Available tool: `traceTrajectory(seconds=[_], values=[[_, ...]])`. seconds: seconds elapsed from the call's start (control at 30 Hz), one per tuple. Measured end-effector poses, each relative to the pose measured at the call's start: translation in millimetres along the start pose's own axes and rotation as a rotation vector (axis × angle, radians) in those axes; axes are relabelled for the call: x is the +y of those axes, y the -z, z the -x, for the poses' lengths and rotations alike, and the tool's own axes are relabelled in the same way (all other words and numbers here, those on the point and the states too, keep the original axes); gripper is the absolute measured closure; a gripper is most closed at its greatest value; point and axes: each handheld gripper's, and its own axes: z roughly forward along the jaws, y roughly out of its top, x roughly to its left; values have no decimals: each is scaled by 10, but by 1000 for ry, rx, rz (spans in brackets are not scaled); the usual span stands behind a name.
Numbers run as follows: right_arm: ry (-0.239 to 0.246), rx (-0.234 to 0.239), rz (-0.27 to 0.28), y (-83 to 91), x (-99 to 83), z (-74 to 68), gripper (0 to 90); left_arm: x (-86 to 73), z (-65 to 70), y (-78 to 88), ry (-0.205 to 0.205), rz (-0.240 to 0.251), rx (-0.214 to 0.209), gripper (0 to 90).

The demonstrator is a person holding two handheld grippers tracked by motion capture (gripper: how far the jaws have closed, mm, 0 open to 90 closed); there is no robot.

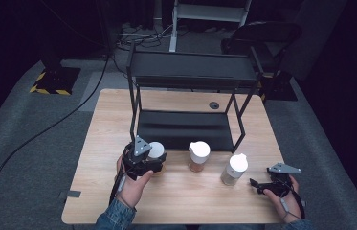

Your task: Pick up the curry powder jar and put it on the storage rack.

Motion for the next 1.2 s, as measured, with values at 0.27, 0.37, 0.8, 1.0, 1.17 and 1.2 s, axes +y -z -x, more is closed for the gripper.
traceTrajectory(seconds=[0.27,0.37,0.8,1.0,1.17,1.2], values=[[0,0,0,0,0,0,35,125,-52,18,-25,23,2,328],[0,0,0,0,0,0,35,182,-72,16,-31,26,-3,329],[0,0,0,0,0,0,35,403,-115,-30,-47,32,-3,329],[0,0,0,0,0,0,35,527,-91,-55,-62,44,7,329],[0,0,0,0,0,0,35,627,-90,-92,-66,42,0,330],[0,0,0,0,0,0,34,640,-95,-105,-60,44,-1,330]])
